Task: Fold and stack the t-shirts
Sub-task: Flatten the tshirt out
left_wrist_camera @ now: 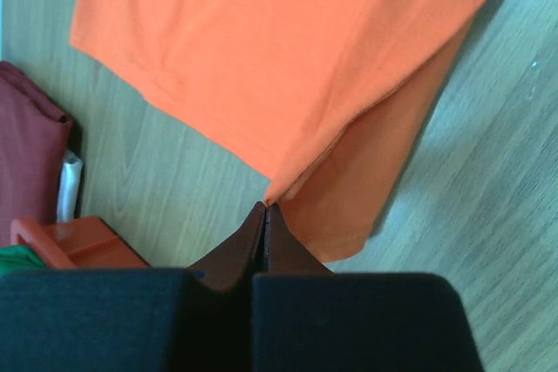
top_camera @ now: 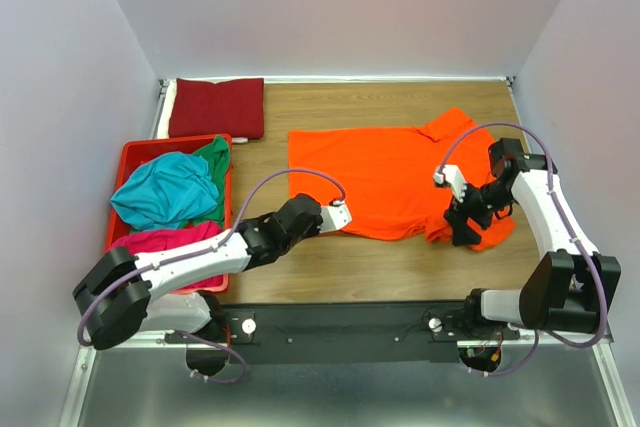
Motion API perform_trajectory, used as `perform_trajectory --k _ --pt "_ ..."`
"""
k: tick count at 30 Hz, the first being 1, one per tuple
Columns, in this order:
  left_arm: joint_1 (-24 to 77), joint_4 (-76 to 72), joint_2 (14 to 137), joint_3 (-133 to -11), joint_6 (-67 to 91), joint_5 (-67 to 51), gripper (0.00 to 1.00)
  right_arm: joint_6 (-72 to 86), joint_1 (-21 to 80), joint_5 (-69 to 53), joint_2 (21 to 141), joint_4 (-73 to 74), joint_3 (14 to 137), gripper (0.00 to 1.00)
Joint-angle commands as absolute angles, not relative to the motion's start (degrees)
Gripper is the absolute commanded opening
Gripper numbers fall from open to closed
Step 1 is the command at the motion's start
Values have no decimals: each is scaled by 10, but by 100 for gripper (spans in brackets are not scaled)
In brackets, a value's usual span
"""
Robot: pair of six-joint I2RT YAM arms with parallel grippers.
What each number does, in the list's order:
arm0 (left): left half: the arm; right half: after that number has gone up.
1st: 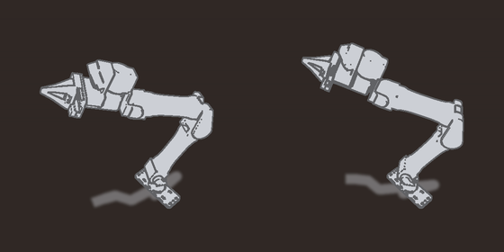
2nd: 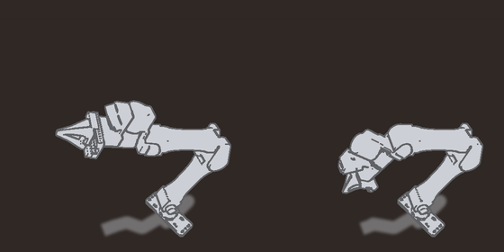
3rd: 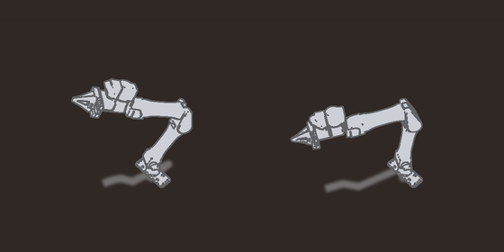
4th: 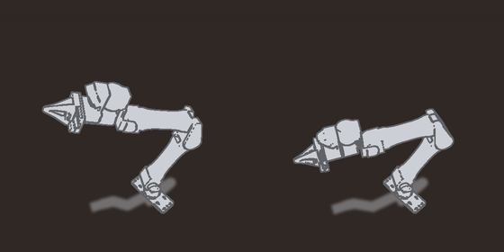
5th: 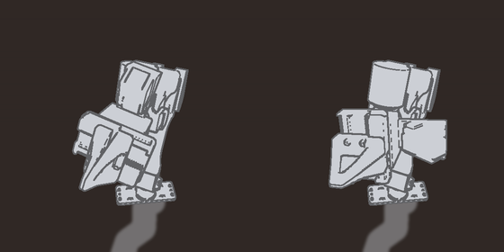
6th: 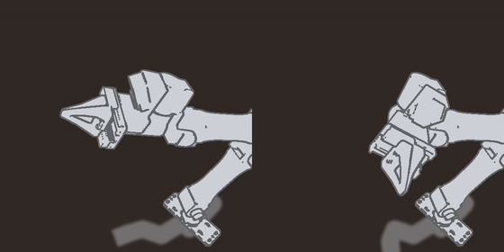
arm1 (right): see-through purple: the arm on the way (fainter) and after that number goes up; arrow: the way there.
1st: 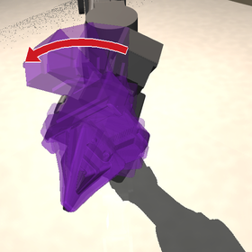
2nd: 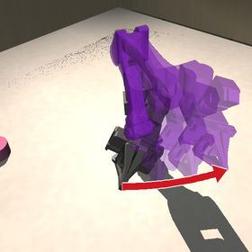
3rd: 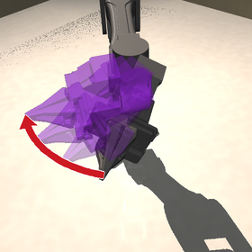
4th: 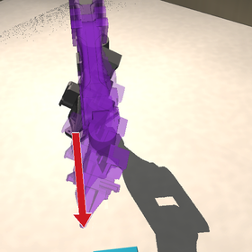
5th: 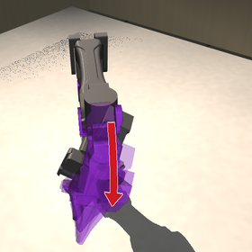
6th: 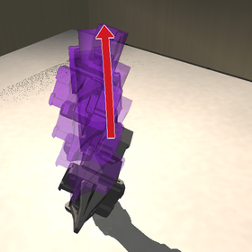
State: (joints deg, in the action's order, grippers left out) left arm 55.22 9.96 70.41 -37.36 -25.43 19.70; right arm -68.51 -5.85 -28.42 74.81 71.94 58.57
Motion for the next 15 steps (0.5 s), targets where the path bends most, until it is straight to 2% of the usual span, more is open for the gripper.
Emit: perform_trajectory --k 1,3,4,6,8,9,11,14,15 --pt "552 94 659 -374 -243 194 16 -627 -54 -262 762 706 593 100" --pt "551 99 640 -376 -236 198 27 -597 -55 -259 759 656 597 100" --pt "552 100 616 -380 -234 199 38 -565 -55 -258 759 639 604 100" --pt "552 101 573 -381 -227 212 48 -534 -54 -252 765 582 615 100" --pt "550 93 544 -384 -201 228 59 -466 -54 -241 773 524 623 100" --pt "549 78 517 -385 -192 239 69 -449 -54 -239 786 466 627 100" --pt "541 52 495 -386 -154 247 79 -406 -55 -250 809 412 632 100" --pt "475 -11 490 -398 -106 178 84 -348 -54 -283 892 348 677 100" --pt "419 -18 513 -406 -92 129 84 -335 -54 -280 913 327 711 100"
